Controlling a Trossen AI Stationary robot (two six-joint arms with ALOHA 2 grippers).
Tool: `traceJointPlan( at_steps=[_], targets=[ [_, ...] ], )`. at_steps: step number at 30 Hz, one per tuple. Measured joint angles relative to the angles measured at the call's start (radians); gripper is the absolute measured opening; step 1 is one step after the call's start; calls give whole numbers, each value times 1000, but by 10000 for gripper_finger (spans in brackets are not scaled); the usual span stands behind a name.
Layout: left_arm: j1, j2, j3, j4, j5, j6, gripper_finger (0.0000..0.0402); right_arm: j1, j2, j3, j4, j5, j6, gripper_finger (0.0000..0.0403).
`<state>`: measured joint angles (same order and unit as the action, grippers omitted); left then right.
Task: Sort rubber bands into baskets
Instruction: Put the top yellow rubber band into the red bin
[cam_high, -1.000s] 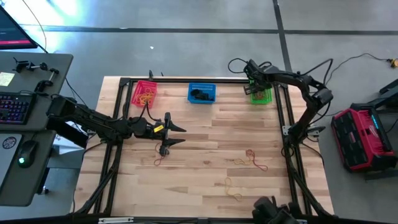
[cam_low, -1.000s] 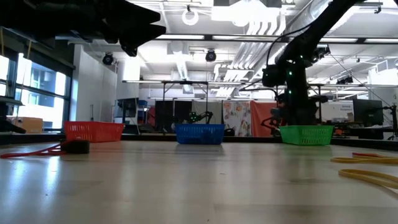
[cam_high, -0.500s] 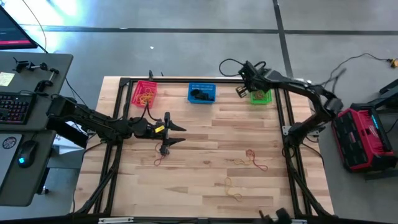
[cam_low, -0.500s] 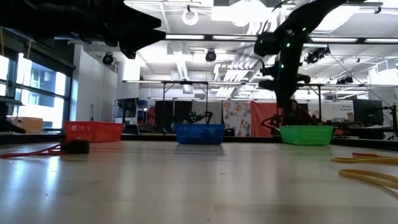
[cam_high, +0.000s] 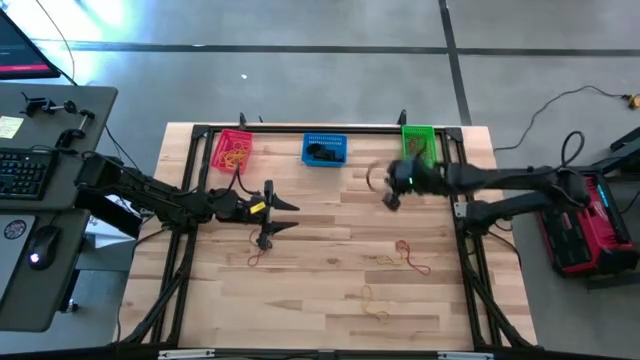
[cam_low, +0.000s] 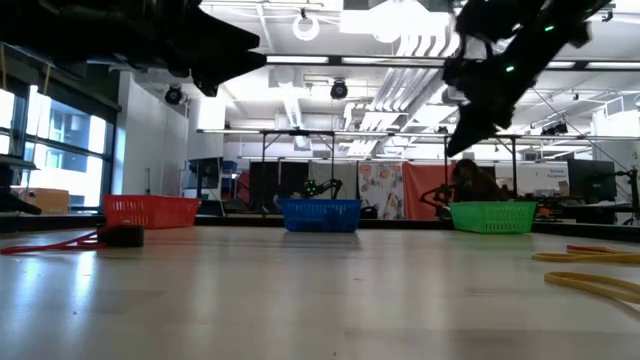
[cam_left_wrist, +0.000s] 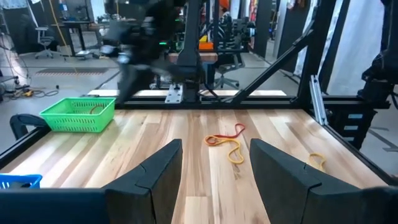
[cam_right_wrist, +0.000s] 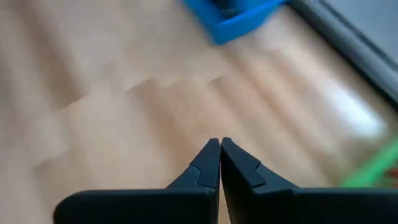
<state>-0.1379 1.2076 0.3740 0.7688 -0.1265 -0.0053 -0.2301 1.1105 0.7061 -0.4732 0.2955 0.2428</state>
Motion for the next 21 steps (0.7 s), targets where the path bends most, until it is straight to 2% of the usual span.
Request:
traceJointPlan(
  at_steps=[6,11,16,21],
  targets=[
    [0,0,0,-23,-18,2,182,286,-38,-38,-20,-62,103,3],
    [1,0,0,-21,-18,10,181,468,-1,17,-116,-154,301,19],
    [11,0,0,-22,-19,10,181,635,83,81,-233,-172,420,71],
    [14,0,0,-22,-19,9,181,730,206,141,-309,-169,446,142]
  ],
)
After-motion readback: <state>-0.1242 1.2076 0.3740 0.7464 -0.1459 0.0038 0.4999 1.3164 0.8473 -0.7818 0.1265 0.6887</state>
